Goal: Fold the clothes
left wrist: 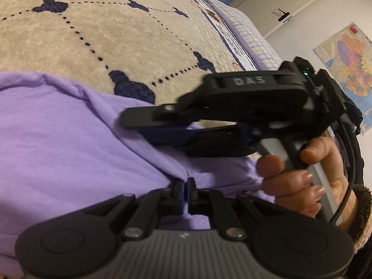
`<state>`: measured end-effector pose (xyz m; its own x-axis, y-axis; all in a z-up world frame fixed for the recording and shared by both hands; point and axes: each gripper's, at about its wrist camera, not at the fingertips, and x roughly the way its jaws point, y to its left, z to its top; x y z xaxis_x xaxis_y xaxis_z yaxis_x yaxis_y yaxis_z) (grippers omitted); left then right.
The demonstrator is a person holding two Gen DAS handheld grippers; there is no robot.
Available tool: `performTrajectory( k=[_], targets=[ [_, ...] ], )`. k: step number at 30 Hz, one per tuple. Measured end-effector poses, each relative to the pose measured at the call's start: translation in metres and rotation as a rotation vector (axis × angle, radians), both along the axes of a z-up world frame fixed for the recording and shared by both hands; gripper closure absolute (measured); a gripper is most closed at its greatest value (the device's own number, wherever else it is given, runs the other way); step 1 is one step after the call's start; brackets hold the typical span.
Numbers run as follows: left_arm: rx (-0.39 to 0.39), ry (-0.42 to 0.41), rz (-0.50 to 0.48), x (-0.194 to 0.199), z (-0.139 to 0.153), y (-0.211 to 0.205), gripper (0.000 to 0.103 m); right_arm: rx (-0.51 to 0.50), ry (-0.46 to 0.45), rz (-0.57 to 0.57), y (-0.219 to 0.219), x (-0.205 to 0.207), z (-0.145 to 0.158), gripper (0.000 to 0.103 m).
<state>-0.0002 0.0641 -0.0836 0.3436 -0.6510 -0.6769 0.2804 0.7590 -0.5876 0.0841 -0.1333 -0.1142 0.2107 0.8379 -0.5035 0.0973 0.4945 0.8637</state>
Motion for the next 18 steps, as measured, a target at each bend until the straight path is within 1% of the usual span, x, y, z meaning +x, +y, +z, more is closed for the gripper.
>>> performTrajectory(
  k=[5,7,9,11,16,18],
  targets=[
    [-0.009,0.005,0.002,0.001,-0.001,0.0,0.1,0.022,0.027,-0.025,-0.006,0.0,0.001,0.078],
    [-0.008,0.005,0.002,0.001,-0.001,0.0,0.1,0.028,0.028,-0.059,-0.012,0.0,0.0,0.078],
    [-0.006,0.005,0.001,0.002,0.0,-0.001,0.1,0.038,0.023,-0.106,-0.018,0.001,-0.001,0.077],
    [-0.008,0.006,0.003,0.002,0.0,-0.001,0.1,0.052,0.019,-0.126,-0.02,0.003,-0.002,0.076],
    [-0.025,0.011,0.01,0.003,0.0,0.0,0.099,0.087,-0.005,-0.114,-0.011,0.006,-0.004,0.073],
    [-0.036,0.005,0.013,0.003,0.003,0.002,0.099,0.113,-0.032,-0.137,-0.013,0.007,0.001,0.073]
  ],
)
